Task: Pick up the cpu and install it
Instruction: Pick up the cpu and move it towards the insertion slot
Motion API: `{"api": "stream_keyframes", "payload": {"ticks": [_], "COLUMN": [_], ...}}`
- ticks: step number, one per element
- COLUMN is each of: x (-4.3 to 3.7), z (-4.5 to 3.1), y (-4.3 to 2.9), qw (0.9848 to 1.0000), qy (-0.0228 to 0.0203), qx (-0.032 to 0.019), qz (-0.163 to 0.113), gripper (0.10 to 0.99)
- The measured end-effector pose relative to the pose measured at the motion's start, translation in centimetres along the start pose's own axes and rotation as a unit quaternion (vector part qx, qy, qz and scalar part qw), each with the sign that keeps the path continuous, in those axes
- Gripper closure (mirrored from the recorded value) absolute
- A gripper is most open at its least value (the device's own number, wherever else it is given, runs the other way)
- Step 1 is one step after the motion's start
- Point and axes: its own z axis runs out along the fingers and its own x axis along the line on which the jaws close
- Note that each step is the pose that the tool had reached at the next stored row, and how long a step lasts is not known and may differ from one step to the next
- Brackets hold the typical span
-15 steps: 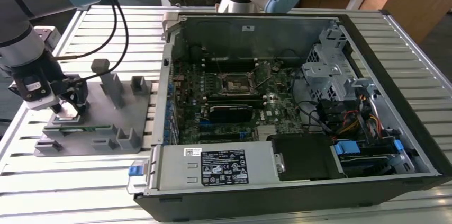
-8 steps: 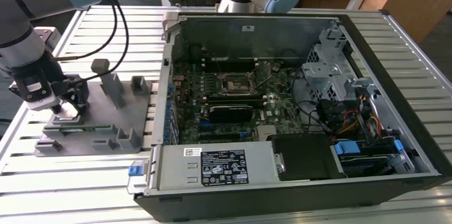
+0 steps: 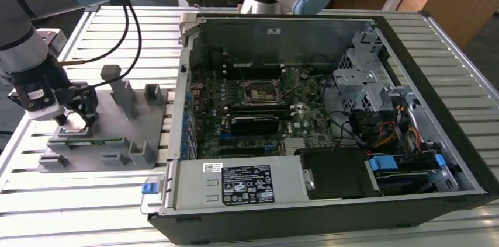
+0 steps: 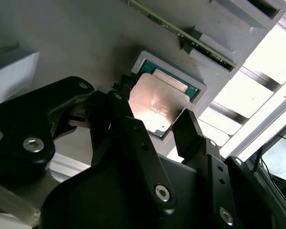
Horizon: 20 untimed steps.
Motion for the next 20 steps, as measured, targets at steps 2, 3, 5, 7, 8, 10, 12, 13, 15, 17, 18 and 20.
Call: {"api": "stream_keyframes", "payload": {"ticks": [2, 3, 5, 7, 8, 10, 12, 13, 15, 17, 18, 20], "x": [0.01, 0.02, 0.03, 0.06, 0.08, 0.11, 0.12, 0.14, 0.20, 0.21, 0.21, 0.21], "z": [0.00, 0.00, -0.01, -0.05, -0.06, -0.07, -0.07, -0.06, -0.06, -0.06, -0.07, -0.07], "y": [0.00, 0.00, 0.00, -0.01, 0.00, 0.00, 0.00, -0.01, -0.01, -0.01, -0.01, -0.01], "qw": [1.0000, 1.0000, 1.0000, 1.0000, 1.0000, 1.0000, 1.0000, 1.0000, 1.0000, 1.0000, 1.0000, 1.0000], "qy": [-0.0001, -0.0001, -0.0002, -0.0001, -0.0001, 0.0000, 0.0000, 0.0000, -0.0003, -0.0005, -0.0004, -0.0005], "qx": [0.0000, 0.0000, 0.0000, -0.0006, -0.0016, -0.0039, -0.0042, -0.0044, -0.0044, -0.0044, -0.0044, -0.0044], "qz": [0.000, 0.000, 0.000, 0.000, 0.000, 0.000, 0.000, 0.000, 0.000, 0.000, 0.000, 0.000], "gripper": [0.467, 0.467, 0.467, 0.467, 0.467, 0.467, 0.467, 0.467, 0.467, 0.478, 0.478, 0.549]}}
